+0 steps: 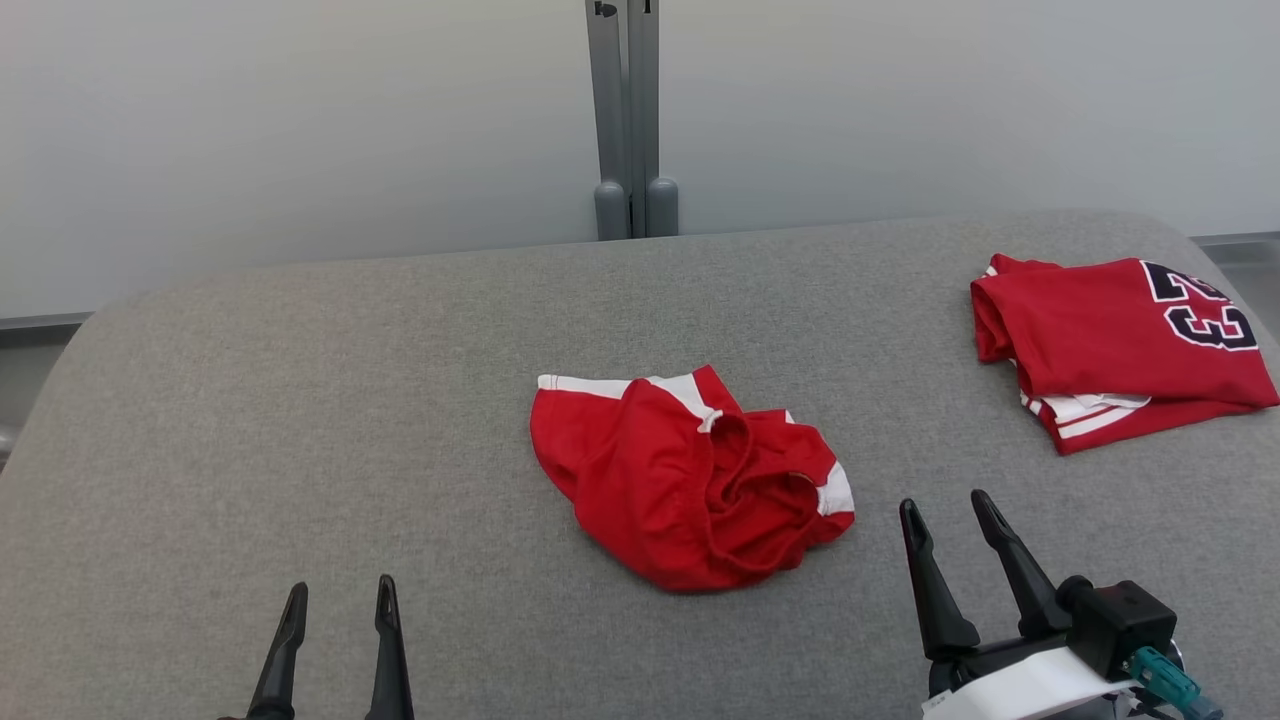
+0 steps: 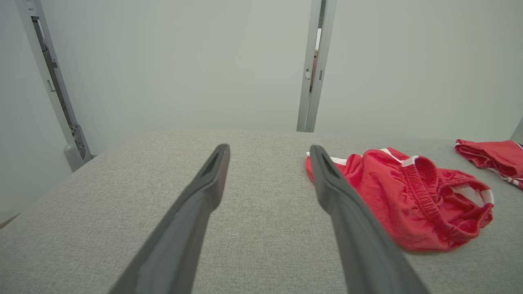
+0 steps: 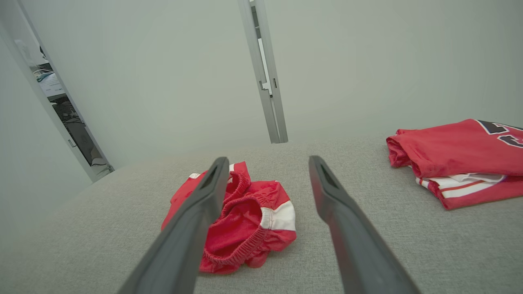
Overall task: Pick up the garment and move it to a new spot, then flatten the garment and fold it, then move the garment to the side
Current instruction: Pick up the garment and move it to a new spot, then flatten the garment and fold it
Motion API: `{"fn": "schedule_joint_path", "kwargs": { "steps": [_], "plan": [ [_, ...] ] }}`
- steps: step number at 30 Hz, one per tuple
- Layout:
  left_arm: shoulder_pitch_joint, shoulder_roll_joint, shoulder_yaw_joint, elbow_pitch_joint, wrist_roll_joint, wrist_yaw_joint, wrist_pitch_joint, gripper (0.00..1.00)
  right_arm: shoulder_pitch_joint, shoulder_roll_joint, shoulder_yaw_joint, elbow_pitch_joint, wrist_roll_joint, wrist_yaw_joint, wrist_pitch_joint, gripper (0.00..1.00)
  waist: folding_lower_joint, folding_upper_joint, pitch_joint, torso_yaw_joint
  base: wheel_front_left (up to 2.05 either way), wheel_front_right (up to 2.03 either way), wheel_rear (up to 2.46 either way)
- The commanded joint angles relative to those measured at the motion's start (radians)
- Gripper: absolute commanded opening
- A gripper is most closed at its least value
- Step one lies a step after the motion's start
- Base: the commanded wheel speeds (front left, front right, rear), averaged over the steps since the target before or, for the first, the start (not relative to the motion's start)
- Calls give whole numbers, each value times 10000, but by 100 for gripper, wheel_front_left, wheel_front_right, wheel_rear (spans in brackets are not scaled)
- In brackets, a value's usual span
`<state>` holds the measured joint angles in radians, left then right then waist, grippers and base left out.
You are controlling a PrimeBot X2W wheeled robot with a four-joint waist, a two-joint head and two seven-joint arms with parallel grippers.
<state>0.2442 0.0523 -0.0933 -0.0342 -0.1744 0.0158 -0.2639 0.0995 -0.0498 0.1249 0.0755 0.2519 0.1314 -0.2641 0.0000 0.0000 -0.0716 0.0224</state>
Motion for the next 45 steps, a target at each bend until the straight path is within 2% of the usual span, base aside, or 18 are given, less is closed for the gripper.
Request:
{"fn": "schedule_joint_path", "kwargs": {
  "steps": [1, 35, 40, 45],
  "plan": [
    [108, -11, 22, -32, 64, -50, -1, 100, 157, -14, 1, 40, 27, -16, 0, 100, 0, 0, -23, 2, 0, 0, 0],
    [-92, -15, -455, 144, 393, 281, -1, 100, 136, -14, 80, 112, -2, -16, 0, 100, 0, 0, 34, -72, 0, 0, 0],
    [-248, -15, -596, 193, 558, 90, -1, 100, 0, -15, 109, 111, 26, -16, 0, 100, 0, 0, 187, -191, 0, 0, 0],
    [-640, -14, -1061, 569, 427, -461, -1, 100, -164, -14, 136, 53, 56, -16, 0, 100, 0, 0, 518, -530, 0, 0, 0]
  ]
}}
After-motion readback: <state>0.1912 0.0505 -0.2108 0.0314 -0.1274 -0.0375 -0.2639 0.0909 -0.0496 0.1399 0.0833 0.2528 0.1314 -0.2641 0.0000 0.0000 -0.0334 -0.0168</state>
